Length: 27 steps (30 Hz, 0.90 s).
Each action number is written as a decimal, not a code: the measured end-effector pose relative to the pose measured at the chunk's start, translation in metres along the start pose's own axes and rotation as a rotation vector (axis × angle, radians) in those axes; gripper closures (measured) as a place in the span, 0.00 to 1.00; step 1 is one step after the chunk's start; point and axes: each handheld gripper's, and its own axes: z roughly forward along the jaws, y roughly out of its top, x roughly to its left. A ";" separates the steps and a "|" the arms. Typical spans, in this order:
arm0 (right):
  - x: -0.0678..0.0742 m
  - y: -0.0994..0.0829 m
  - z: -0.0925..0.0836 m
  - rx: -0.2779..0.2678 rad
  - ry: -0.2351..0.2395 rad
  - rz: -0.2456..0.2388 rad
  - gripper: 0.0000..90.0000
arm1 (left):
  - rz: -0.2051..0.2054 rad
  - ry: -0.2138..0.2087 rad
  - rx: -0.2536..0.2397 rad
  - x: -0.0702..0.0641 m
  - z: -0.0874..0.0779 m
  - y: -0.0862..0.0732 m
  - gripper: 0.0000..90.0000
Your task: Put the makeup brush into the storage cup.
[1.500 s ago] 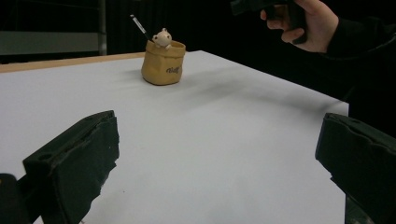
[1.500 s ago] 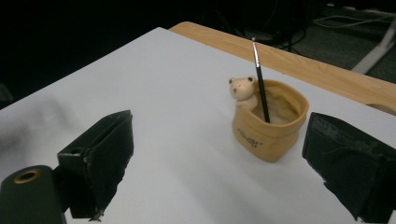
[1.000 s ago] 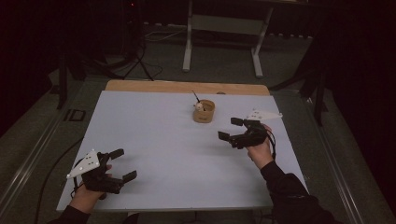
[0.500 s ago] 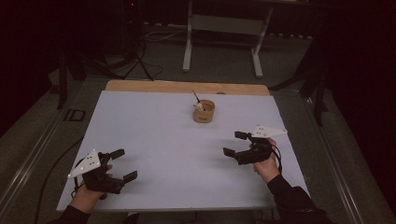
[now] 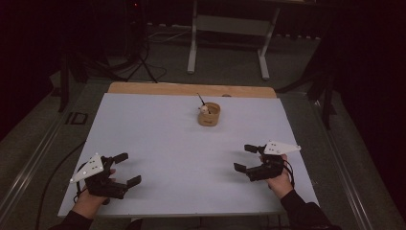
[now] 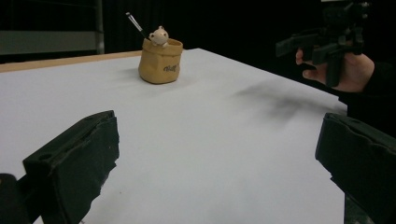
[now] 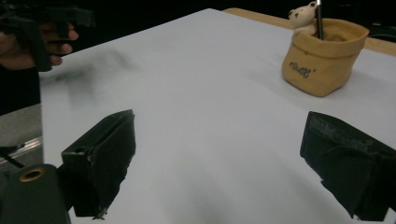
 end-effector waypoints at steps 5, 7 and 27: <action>0.004 -0.010 -0.002 0.066 0.049 0.027 0.15 | 0.000 -0.002 0.002 0.000 0.000 0.000 0.00; 0.006 -0.015 -0.002 0.069 0.067 0.019 0.16 | 0.001 -0.002 0.003 0.000 0.001 0.000 0.00; 0.009 -0.041 -0.021 0.002 0.054 -0.068 0.14 | 0.005 -0.006 0.014 0.001 0.003 -0.001 0.00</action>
